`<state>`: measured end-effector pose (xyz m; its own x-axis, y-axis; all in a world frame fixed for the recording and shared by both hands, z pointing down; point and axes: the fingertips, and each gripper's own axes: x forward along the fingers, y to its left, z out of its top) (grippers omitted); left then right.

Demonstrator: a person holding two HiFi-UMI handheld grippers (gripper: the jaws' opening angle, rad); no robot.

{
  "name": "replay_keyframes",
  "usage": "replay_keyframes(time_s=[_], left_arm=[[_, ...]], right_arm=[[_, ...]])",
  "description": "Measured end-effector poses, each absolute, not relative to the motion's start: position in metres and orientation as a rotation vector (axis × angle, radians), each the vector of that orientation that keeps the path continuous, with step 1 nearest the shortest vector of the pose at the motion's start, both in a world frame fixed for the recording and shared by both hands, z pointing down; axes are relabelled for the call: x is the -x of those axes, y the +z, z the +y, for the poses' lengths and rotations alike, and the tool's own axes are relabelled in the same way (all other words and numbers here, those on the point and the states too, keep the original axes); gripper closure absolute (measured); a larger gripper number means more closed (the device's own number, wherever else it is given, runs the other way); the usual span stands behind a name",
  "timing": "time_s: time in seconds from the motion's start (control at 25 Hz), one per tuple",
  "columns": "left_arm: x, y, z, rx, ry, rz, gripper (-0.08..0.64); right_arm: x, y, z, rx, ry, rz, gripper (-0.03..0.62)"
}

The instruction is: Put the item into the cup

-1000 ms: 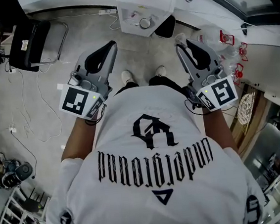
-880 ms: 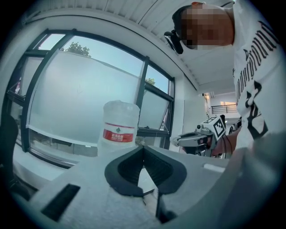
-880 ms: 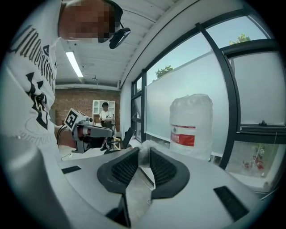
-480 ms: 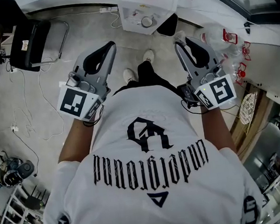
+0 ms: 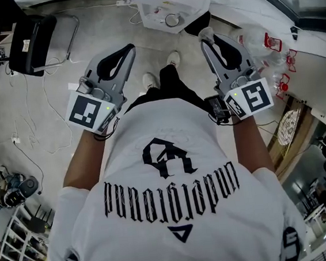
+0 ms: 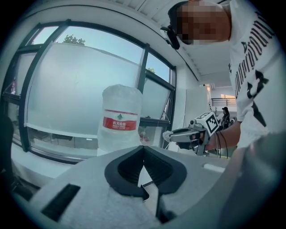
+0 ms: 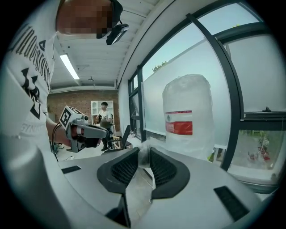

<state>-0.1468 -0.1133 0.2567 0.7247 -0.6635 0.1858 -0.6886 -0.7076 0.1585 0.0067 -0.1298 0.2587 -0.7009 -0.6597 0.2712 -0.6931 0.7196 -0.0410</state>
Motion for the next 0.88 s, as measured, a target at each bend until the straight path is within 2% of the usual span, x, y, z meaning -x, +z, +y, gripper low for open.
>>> replay_keyframes(time_s=[0.88], left_arm=[[0.119,0.372,-0.167,-2.596,0.325,-1.0,0.548]], right_arm=[[-0.004,0.382,-0.189,-0.914,0.389,-2.607,0.511]])
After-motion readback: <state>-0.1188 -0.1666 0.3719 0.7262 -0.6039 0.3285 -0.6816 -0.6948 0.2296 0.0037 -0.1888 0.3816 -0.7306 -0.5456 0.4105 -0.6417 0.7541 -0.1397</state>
